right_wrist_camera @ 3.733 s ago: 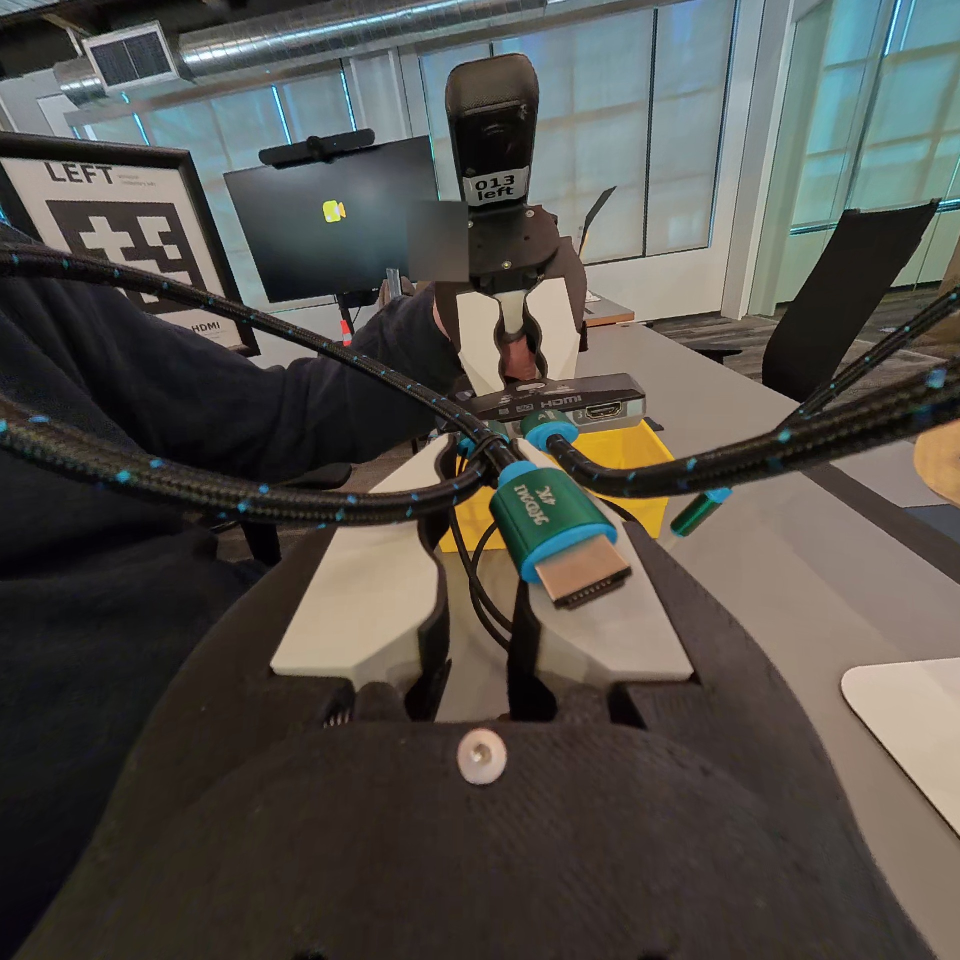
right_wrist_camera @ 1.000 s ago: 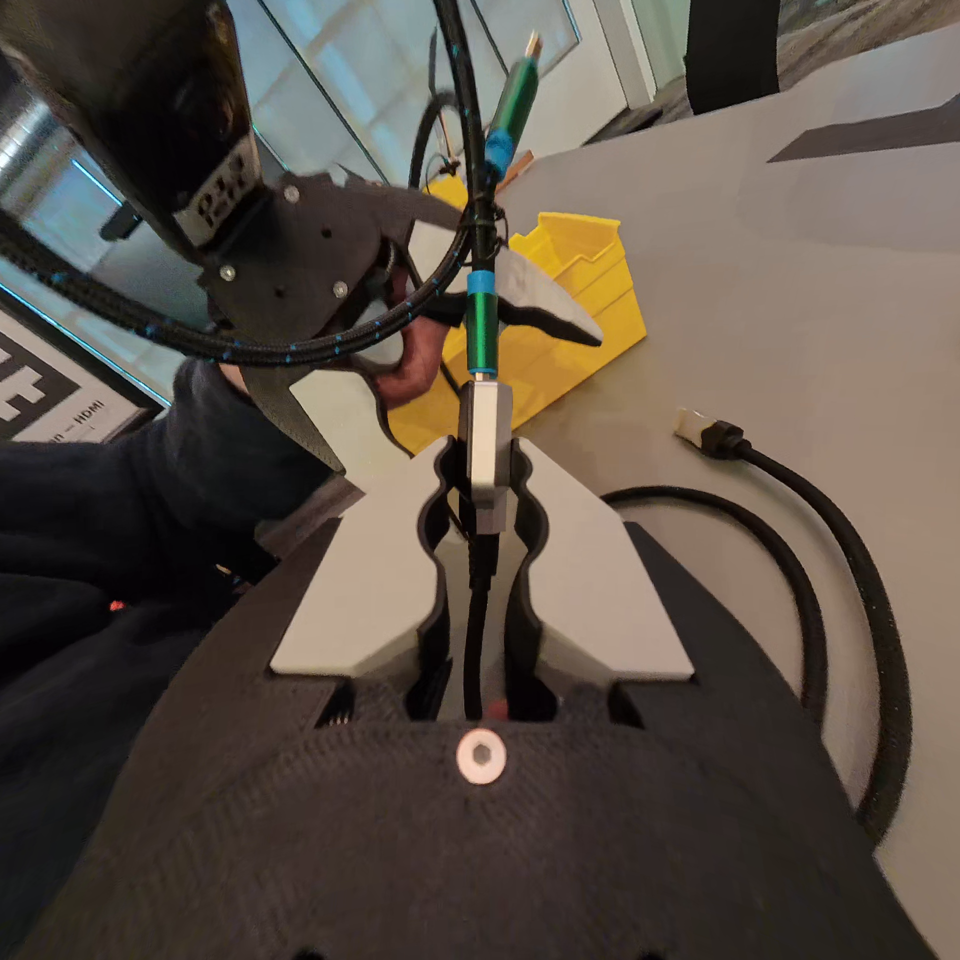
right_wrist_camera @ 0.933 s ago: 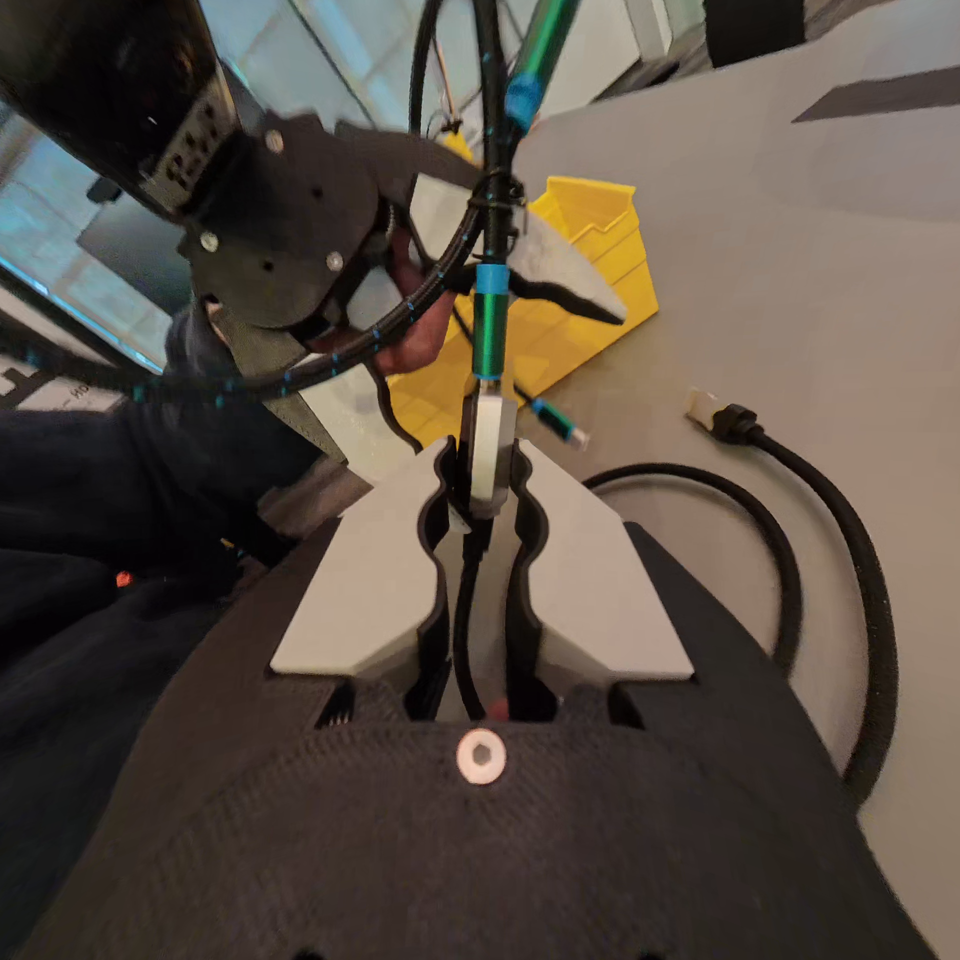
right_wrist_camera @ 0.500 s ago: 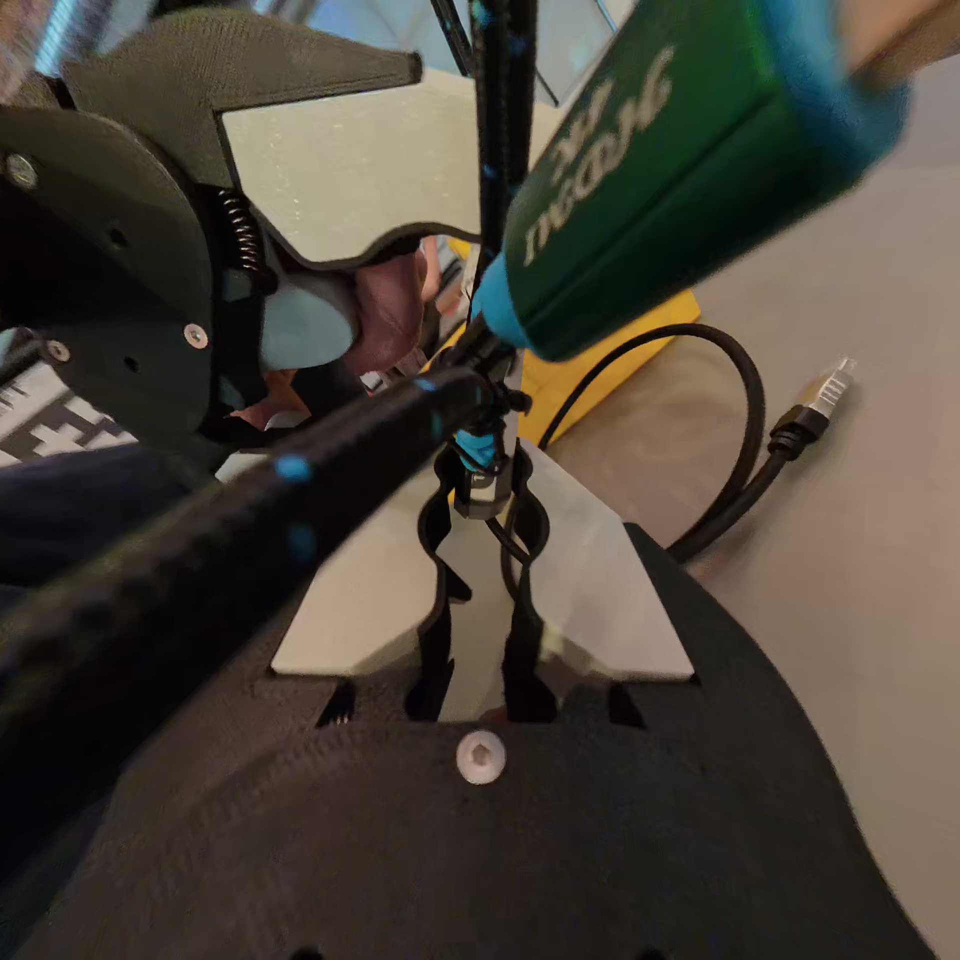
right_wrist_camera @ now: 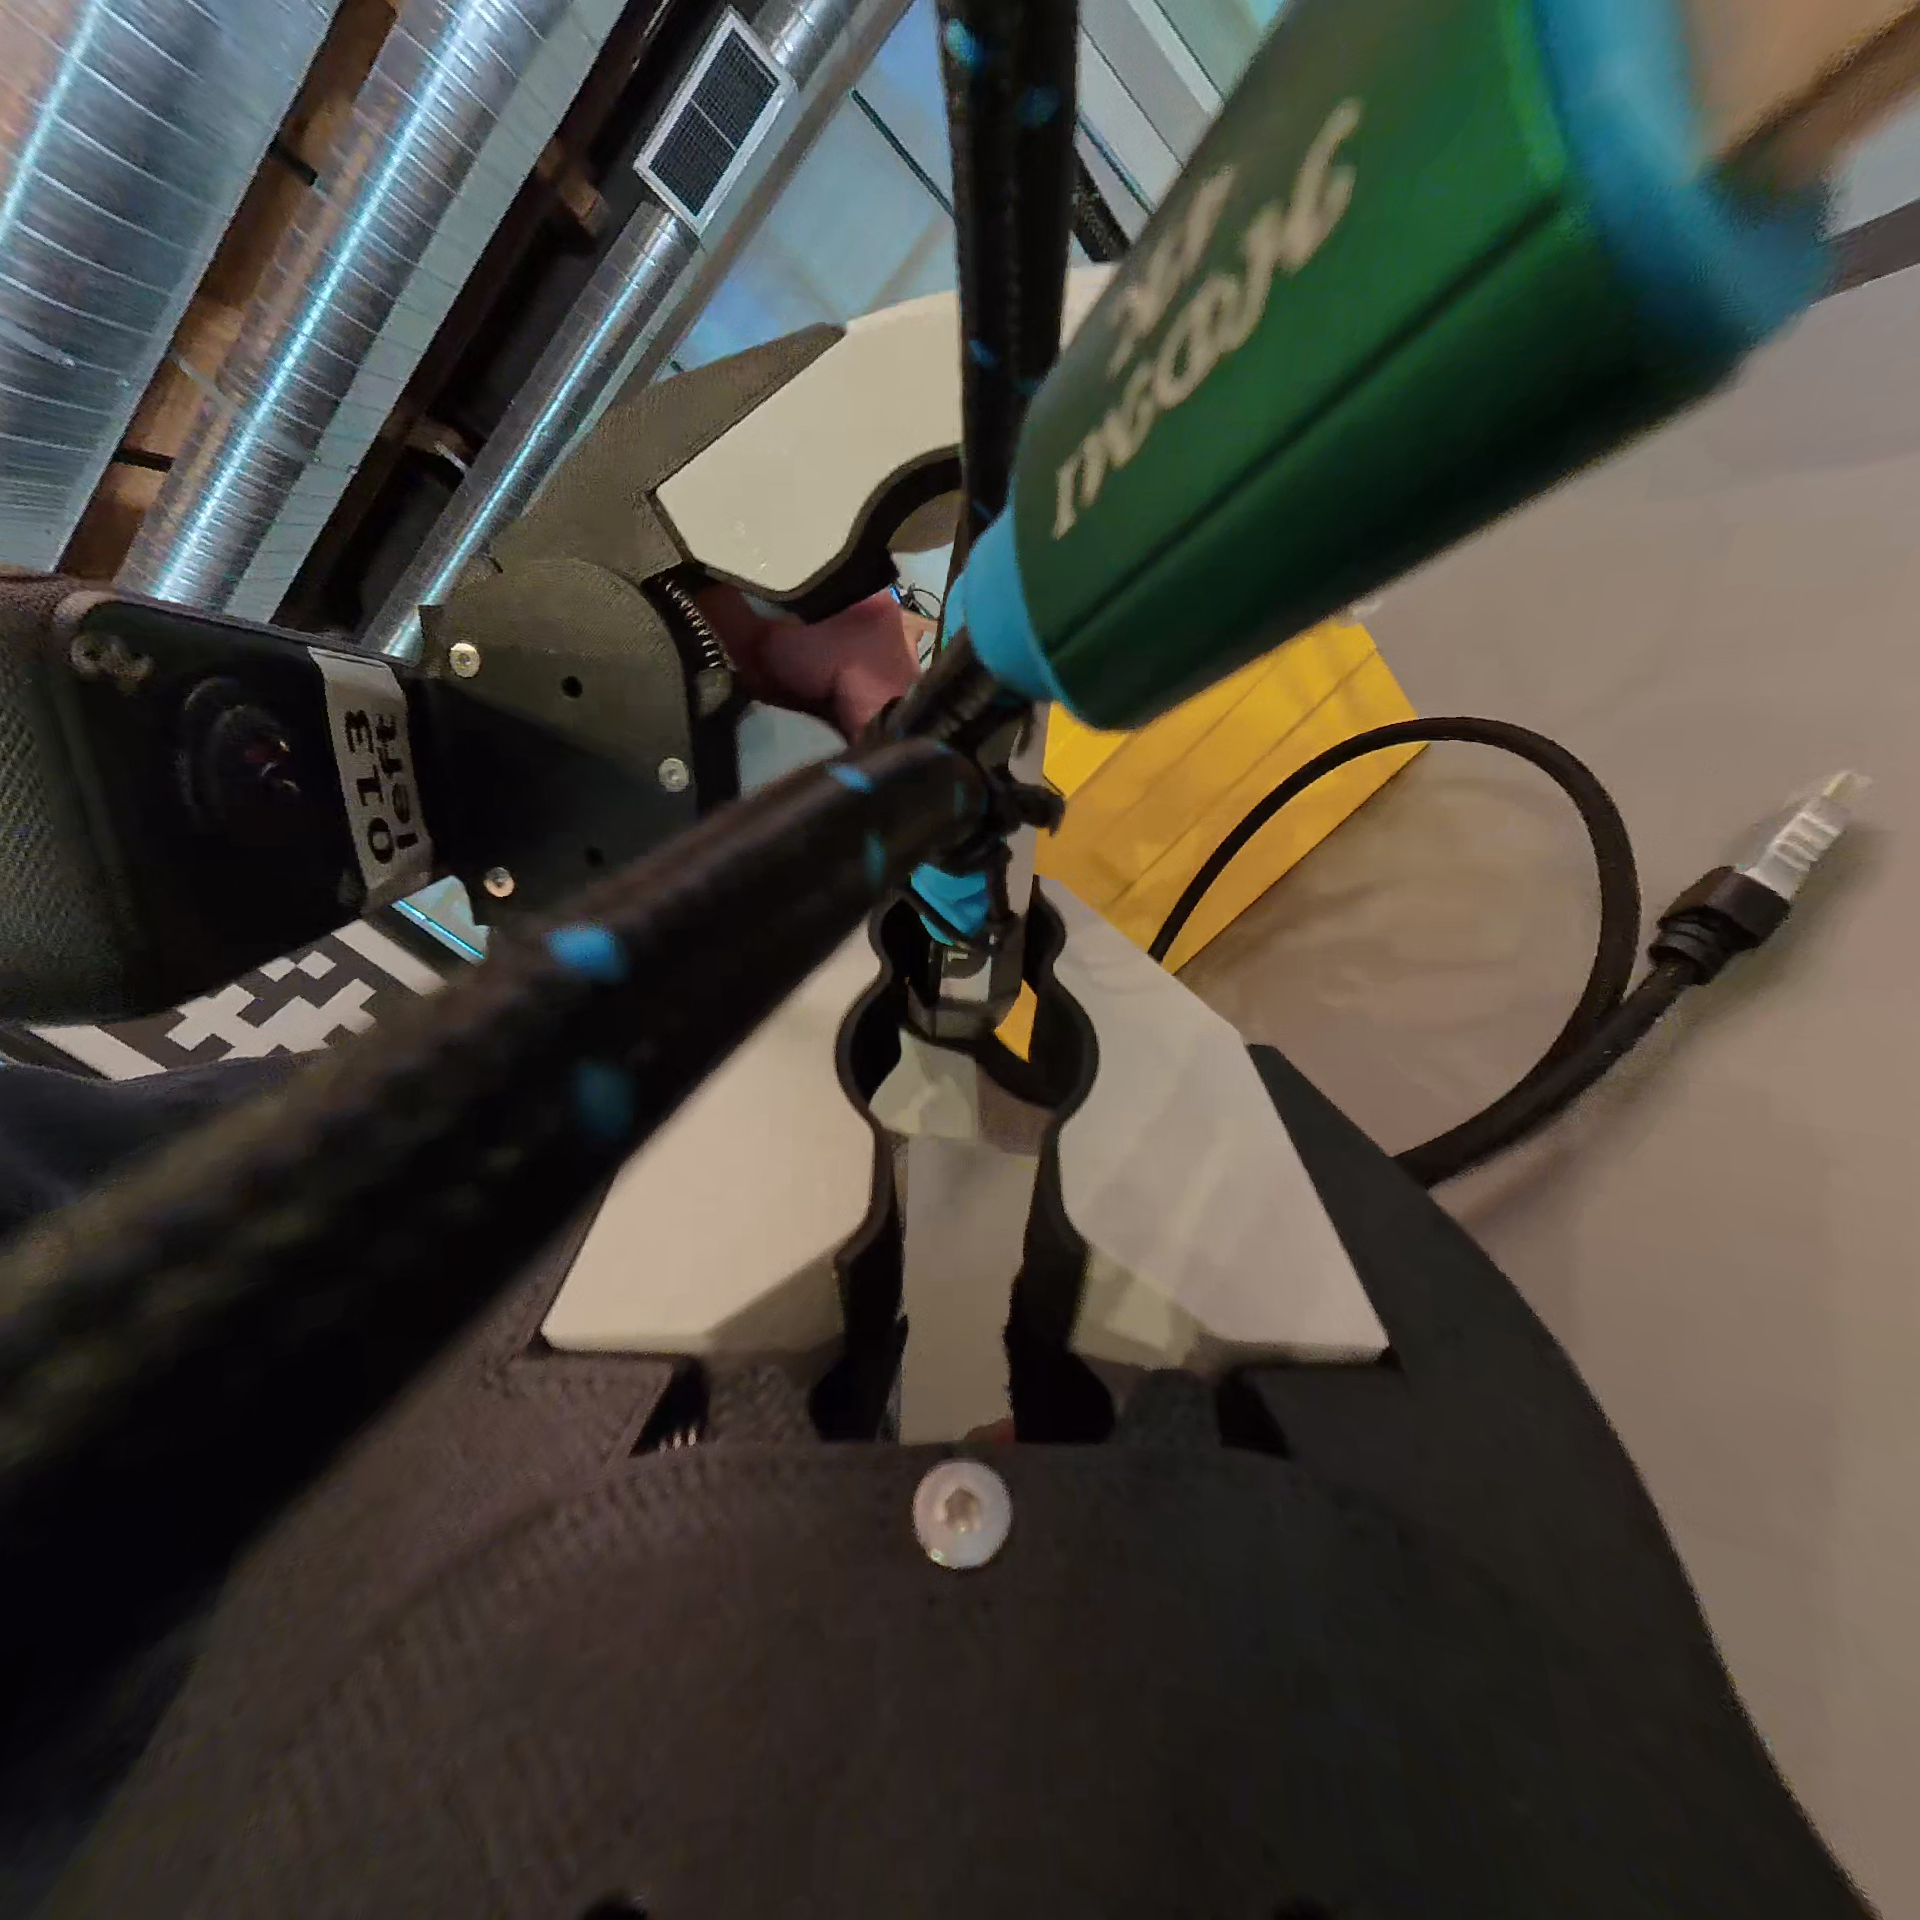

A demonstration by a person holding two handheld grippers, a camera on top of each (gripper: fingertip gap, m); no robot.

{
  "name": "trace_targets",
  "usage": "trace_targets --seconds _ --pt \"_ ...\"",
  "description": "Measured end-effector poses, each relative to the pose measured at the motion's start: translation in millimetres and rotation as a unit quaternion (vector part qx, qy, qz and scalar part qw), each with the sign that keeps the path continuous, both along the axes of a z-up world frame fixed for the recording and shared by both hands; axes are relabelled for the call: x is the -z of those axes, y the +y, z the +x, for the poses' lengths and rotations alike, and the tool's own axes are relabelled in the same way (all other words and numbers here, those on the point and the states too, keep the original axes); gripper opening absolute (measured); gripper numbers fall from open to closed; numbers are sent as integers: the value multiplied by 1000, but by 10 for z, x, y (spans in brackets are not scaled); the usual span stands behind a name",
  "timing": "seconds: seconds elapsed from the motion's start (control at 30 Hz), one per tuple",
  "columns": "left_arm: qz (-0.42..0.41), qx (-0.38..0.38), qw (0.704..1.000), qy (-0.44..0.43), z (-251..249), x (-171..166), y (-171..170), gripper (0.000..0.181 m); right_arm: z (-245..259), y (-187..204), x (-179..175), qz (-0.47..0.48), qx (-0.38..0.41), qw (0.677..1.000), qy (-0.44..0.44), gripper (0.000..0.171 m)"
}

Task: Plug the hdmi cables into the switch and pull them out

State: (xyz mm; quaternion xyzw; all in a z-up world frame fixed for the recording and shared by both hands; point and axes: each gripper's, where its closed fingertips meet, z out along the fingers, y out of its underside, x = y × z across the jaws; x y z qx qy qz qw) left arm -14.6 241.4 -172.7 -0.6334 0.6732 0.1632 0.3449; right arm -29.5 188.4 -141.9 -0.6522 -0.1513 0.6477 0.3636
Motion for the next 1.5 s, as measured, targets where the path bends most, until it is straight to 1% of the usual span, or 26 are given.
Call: trace_targets --seconds 0.07,0.2,0.23,0.37,0.63,0.67,0.7,0.77,0.93,1.07,1.17,1.2,1.27,1.33,1.4,1.5 --pt "9 15 1000 -2 32 -18 22 145 0 10 -12 -4 13 1000 0 15" --pt "-4 34 999 9 31 -24 7 144 -17 3 -33 -4 20 1000 6 16" --pt "-15 40 999 6 34 -22 -7 144 -21 -5 -45 -5 18 1000 12 13" --pt "-75 63 995 2 13 18 -80 143 -64 -54 -61 4 1 1000 15 18" --pt "-123 109 986 18 -6 -18 -175 141 -99 -142 -135 28 -31 999 16 25" --pt "-131 112 985 16 -2 -28 -190 140 -92 -145 -155 29 -33 999 20 27" --pt "-137 121 983 11 8 -50 -219 130 -82 -145 -173 29 -34 999 25 27" --pt "-148 123 981 4 19 -67 -233 130 -75 -147 -195 28 -34 999 27 25" --pt "-117 102 988 14 11 -86 -169 131 -58 -107 -191 16 -18 999 31 23" --pt "-104 76 992 -1 7 -138 -149 132 -35 -54 -224 11 8 999 52 23" --pt "-71 62 995 -6 -5 -201 -115 132 -16 -27 -242 7 21 998 62 23" --pt "-37 59 998 -4 -3 -242 -67 132 -16 -30 -253 5 21 998 66 23" --pt "7 65 998 10 0 -262 -49 115 -10 -26 -276 1 26 997 72 23" --pt "51 76 996 10 32 -307 -47 104 7 -16 -281 -2 31 997 71 22" --pt "78 84 993 15 43 -334 -57 97 19 -15 -290 -11 32 996 79 22" --pt "119 113 986 7 102 -399 -104 70 65 -4 -338 -14 32 995 89 24"
